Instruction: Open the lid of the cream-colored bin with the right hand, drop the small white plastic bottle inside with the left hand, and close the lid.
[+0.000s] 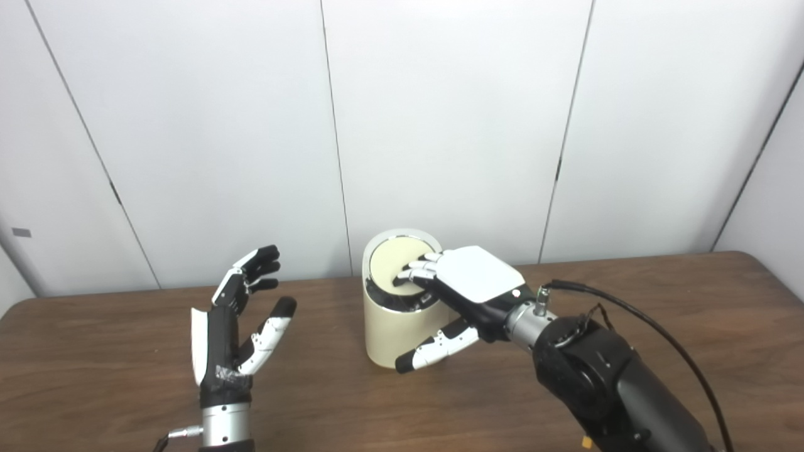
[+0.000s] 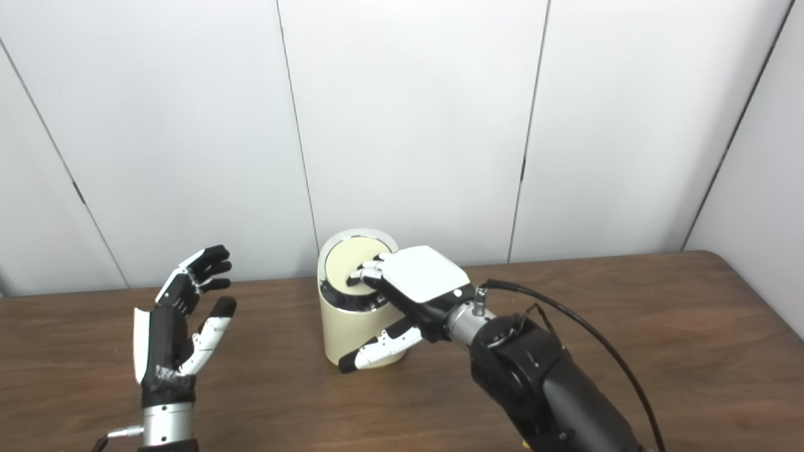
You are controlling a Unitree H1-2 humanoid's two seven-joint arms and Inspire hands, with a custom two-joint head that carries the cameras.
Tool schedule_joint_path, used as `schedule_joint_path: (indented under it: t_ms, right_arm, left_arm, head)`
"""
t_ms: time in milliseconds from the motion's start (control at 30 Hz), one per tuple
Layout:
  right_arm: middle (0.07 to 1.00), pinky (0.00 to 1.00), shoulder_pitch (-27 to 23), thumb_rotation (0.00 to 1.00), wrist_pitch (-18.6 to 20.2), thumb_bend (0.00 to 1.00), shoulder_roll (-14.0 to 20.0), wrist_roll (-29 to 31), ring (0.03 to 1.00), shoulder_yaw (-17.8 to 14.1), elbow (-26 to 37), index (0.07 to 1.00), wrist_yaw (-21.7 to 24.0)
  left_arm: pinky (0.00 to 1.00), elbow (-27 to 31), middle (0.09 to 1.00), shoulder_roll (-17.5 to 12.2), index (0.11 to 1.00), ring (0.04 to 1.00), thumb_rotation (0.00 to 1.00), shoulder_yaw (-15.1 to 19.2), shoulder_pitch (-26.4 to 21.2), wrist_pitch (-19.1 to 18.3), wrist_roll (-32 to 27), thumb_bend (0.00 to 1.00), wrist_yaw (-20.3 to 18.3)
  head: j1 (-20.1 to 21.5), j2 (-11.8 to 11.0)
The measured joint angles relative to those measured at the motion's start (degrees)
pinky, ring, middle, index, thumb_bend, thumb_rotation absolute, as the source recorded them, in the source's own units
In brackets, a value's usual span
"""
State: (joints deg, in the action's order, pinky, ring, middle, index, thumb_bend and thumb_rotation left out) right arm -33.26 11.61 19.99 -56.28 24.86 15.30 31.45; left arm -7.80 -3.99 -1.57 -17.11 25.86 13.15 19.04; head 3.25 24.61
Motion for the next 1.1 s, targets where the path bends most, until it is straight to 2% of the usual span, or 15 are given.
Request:
schedule_joint_path:
  t_ms: [467, 633, 767, 1000, 1100]
  right_arm:
    - [0.873, 0.89, 1.10, 0.89, -0.30, 1.00, -0.68, -4.17, 0.917, 0.64, 0.45, 0.826, -0.08]
    - [0.914, 0.95, 1.71, 0.88, -0.70, 1.00, -1.25, -5.58, 0.966, 0.57, -1.30, 0.841, -2.77]
    - [0.885, 1.00, 2.04, 0.89, -0.70, 1.00, -2.04, -6.13, 0.997, 0.67, -2.04, 0.842, -3.57]
    - [0.821, 1.00, 1.41, 0.93, -0.82, 1.00, -2.26, -7.32, 0.957, 0.96, -2.95, 0.807, -4.67]
    - [0.786, 1.00, 0.64, 0.94, -0.84, 1.00, -2.36, -7.64, 0.925, 0.91, -3.47, 0.761, -4.86]
  left_arm:
    - [0.66, 0.23, 0.773, 0.03, 0.771, 0.734, 0.70, 0.43, 0.00, 0.00, 0.40, 0.79, -0.02]
    - [0.66, 0.57, 0.774, 0.10, 0.771, 0.737, 0.69, 0.68, 0.03, 0.00, 0.29, 0.81, -0.45]
    - [0.67, 0.63, 0.773, 0.21, 0.771, 0.741, 0.69, 0.68, 0.05, 0.00, 0.15, 0.80, -1.29]
    - [0.67, 0.76, 0.772, 0.51, 0.769, 0.738, 0.69, 1.16, 0.05, 0.00, 0.21, 0.79, -1.37]
    - [0.67, 0.77, 0.771, 0.54, 0.768, 0.737, 0.70, 1.21, 0.05, 0.00, 0.23, 0.80, -1.41]
  head:
    - [0.09, 0.35]
    - [0.00, 0.53]
    - [-0.09, 0.53]
    - [-0.09, 0.53]
    - [-0.18, 0.53]
